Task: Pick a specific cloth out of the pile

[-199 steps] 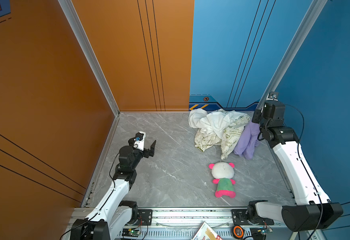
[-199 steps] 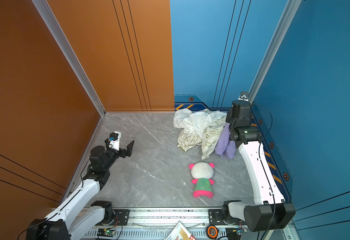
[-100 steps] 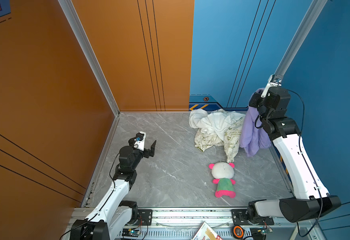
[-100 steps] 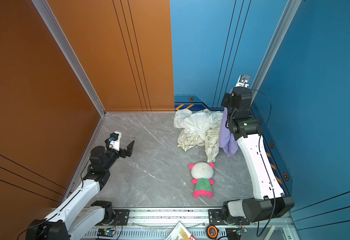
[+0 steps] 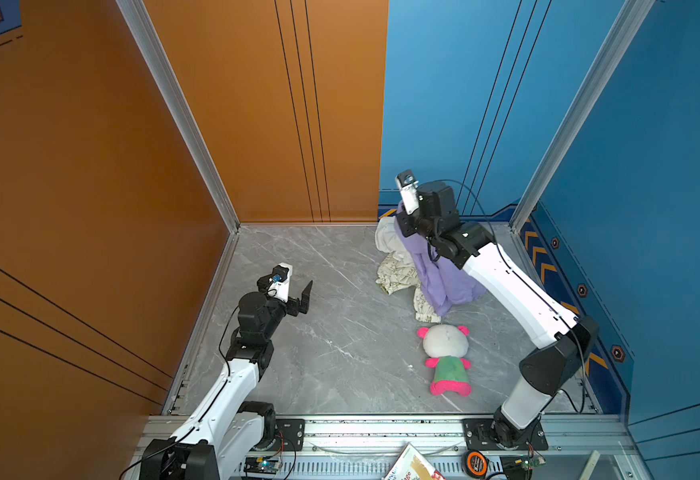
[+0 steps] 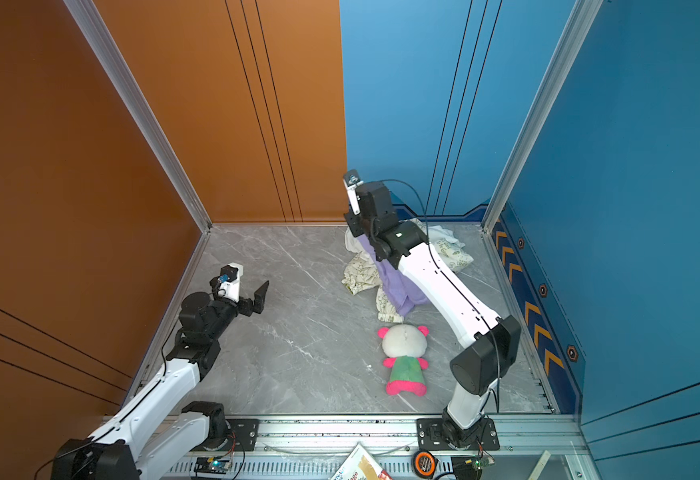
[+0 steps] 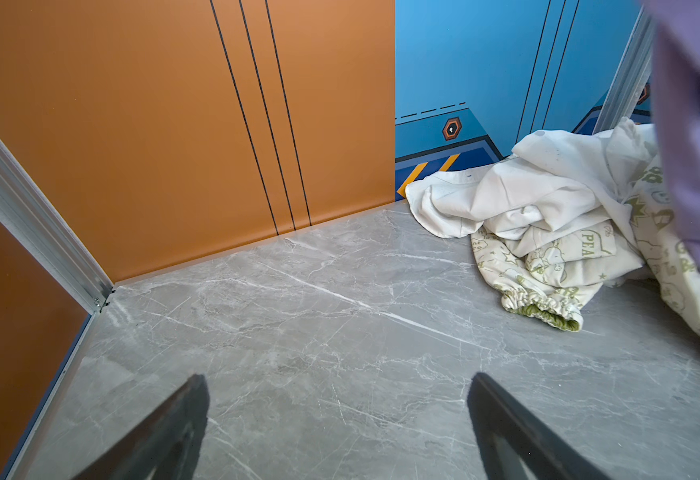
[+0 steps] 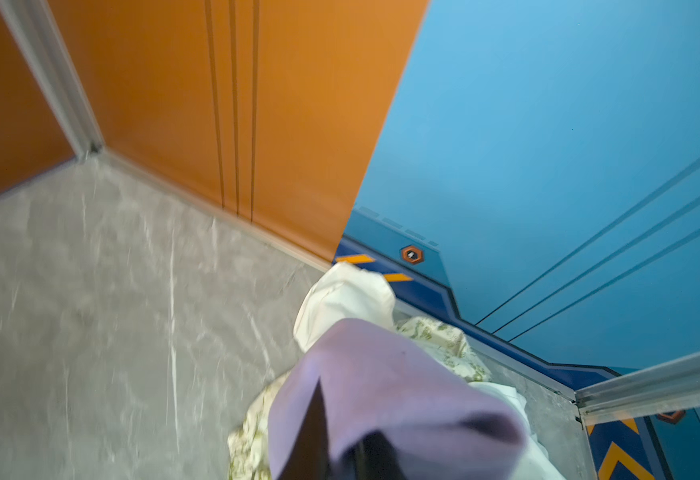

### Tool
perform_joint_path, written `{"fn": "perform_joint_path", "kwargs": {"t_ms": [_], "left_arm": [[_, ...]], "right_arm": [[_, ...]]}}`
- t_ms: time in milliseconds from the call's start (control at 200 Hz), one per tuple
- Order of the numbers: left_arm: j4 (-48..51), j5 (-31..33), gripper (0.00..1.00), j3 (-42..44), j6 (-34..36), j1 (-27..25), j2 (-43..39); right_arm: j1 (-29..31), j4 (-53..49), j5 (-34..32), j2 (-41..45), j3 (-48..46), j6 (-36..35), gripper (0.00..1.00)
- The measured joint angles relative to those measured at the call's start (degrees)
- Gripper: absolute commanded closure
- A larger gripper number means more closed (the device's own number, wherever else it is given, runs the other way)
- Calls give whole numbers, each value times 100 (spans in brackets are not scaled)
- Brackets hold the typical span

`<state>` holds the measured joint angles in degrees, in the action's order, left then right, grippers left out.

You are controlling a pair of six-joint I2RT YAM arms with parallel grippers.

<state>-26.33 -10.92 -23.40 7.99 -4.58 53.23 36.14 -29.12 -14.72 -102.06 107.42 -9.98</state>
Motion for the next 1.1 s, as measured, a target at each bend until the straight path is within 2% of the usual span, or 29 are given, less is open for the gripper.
{"fn": "perform_joint_path", "kwargs": {"t_ms": [100,230,300,430,455,480,616,796,941,1101], "left_arm": [[0,0,2,0,17,0,0],[0,0,2,0,20,0,-9],[0,0,2,0,20,0,-11],[-2,0,2,0,20,-4,-11],[0,0,2,0,20,-7,-11],[0,0,2,0,20,-7,-11],[0,0,2,0,22,-17,-11],[0,0,2,0,68,-57,-11],[0,-2,2,0,105,-87,-11],[0,-2,2,2,131,-114,-11]], "right_arm": [[302,-560,111,-549,-15,-151,52],[216,-920,551,-595,-356,59,40],[-31,-890,811,-328,-656,404,27],[-730,-485,1130,693,-1582,1058,25],[-890,-356,1176,920,-1792,1202,18],[-1058,-214,1180,1152,-2009,1355,15],[-1932,472,1285,2131,-3202,2334,14],[-2826,1292,1515,2640,-4868,3589,15],[-2951,1596,1674,2673,-5576,4197,17],[-2946,1937,1867,2653,-5650,4544,30]]}}
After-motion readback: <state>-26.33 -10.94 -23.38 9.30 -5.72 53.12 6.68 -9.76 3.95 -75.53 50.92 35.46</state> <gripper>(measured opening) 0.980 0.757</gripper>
